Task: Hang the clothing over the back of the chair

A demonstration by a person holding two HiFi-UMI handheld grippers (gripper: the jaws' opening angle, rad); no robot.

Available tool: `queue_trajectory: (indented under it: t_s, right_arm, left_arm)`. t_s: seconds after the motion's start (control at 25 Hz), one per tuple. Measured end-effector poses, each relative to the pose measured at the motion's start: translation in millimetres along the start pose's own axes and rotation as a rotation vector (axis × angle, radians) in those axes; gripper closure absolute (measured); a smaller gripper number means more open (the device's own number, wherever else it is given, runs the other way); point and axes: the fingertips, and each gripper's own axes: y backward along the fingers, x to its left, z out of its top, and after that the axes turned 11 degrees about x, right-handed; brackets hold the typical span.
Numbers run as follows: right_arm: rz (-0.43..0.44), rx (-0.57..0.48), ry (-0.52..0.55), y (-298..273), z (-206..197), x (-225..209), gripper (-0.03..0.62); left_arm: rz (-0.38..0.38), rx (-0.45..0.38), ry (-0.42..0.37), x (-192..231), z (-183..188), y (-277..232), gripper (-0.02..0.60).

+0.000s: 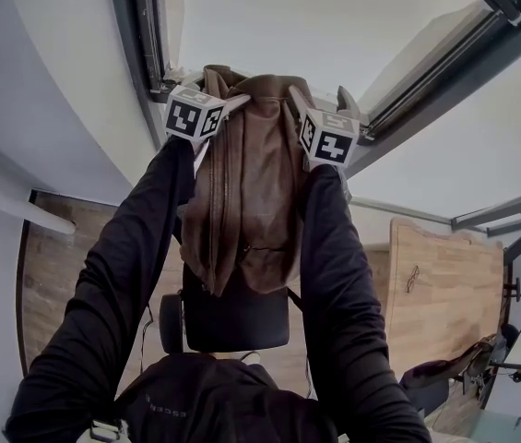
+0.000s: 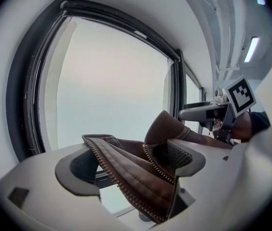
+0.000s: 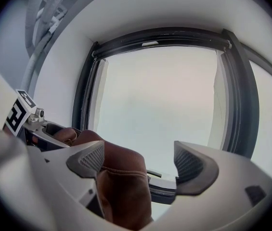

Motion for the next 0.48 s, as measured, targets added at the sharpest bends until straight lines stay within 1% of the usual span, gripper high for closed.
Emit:
queue_trajectory:
  t_s: [0.12, 0.24, 0.36, 0.48]
  right_arm:
    - [0.0, -0.003, 0.0, 1, 0, 2, 0.141]
    - [0.0, -0.006, -0.006, 2, -1, 1, 0.141]
    - [0.003, -0.009, -0.011, 3, -2, 1, 0.143]
    - [0.005, -0.01, -0.008, 3, -1, 2, 0.143]
  left_arm:
    - [-0.024, -0.005, 0.043, 2, -5, 1, 0.176]
    - [-0.04, 0.011, 0.059, 3, -12, -1, 0.176]
    - [-0.052, 0.059, 0.046, 5, -24, 1, 0.178]
    - [-0.078, 0.09, 0.026, 7, -30, 6, 0.178]
